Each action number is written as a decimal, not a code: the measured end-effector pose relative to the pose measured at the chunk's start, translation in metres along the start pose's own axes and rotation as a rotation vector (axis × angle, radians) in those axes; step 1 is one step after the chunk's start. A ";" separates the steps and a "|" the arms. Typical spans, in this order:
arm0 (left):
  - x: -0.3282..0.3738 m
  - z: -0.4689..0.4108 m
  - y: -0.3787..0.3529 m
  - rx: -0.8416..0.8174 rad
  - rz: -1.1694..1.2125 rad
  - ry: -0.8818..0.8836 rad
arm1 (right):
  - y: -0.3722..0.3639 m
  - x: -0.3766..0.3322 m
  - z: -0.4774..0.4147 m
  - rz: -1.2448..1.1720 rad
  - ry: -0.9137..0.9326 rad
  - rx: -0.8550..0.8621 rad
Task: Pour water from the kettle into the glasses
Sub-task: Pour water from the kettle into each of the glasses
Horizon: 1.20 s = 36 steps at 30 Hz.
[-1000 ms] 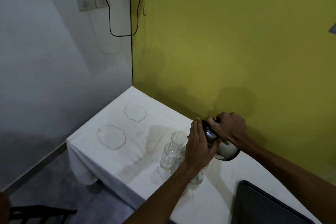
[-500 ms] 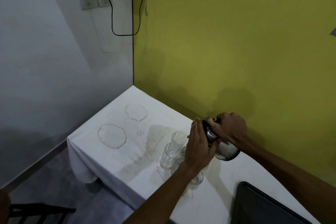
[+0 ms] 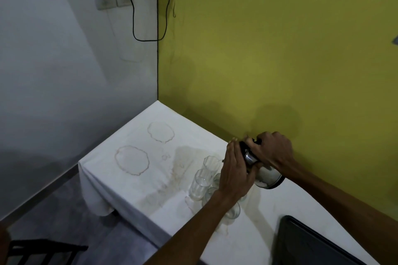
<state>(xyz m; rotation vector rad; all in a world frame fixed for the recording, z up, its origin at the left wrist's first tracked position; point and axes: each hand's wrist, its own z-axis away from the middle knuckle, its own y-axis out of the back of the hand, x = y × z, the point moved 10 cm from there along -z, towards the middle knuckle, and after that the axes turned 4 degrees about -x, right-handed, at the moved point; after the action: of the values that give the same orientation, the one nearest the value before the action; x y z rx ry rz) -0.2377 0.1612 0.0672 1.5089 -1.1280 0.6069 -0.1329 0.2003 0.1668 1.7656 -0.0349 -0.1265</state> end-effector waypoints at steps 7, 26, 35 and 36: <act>-0.005 0.000 -0.001 0.004 0.002 0.019 | 0.001 -0.005 -0.002 0.025 0.012 -0.003; -0.005 -0.001 0.006 0.030 0.030 0.029 | 0.000 -0.015 -0.008 0.054 0.049 -0.010; -0.008 0.001 0.008 0.062 0.059 0.018 | -0.002 -0.022 -0.008 0.090 0.061 -0.026; -0.007 0.001 0.008 0.062 0.059 0.017 | -0.001 -0.023 -0.008 0.091 0.067 -0.025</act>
<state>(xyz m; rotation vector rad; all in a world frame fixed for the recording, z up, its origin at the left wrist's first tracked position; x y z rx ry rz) -0.2483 0.1635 0.0647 1.5249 -1.1534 0.7002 -0.1547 0.2103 0.1687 1.7393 -0.0643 -0.0017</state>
